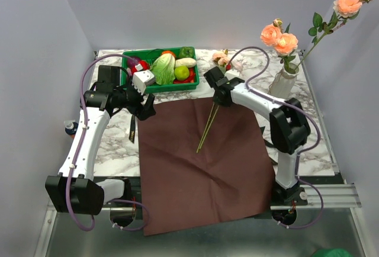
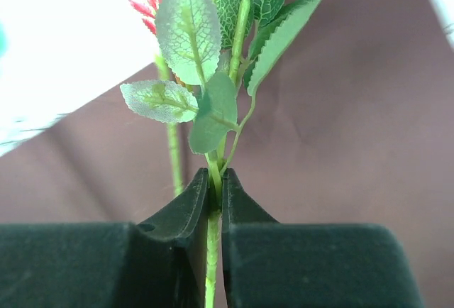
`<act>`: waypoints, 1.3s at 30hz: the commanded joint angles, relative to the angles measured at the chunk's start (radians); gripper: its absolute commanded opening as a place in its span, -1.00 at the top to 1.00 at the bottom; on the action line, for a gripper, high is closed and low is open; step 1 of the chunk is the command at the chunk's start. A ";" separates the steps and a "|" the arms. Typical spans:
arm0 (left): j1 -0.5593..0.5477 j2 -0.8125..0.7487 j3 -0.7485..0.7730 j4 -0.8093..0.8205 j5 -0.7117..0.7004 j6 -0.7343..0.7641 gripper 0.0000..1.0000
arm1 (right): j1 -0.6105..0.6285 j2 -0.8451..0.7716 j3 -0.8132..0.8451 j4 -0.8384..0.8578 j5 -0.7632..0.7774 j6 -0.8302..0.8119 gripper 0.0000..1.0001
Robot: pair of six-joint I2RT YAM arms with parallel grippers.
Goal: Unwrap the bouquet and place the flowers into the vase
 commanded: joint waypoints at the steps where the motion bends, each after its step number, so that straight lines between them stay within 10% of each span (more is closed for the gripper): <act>1: 0.006 -0.017 0.024 -0.023 0.011 -0.001 -0.71 | 0.016 -0.215 -0.024 0.068 0.102 -0.074 0.97; 11: 0.006 -0.034 0.029 -0.027 0.012 -0.017 -0.71 | 0.132 -0.722 -0.470 0.948 0.043 -0.788 0.95; 24: 0.006 -0.018 0.055 -0.017 0.028 -0.051 -0.71 | 0.059 -0.754 -0.170 1.457 0.138 -1.563 0.99; 31: 0.006 -0.018 0.047 -0.012 0.023 -0.044 -0.71 | -0.131 -0.802 -0.268 1.817 0.092 -1.602 0.99; 39: 0.006 -0.001 0.055 -0.003 0.037 -0.015 -0.73 | -0.348 -0.814 -0.319 1.688 0.084 -1.380 0.99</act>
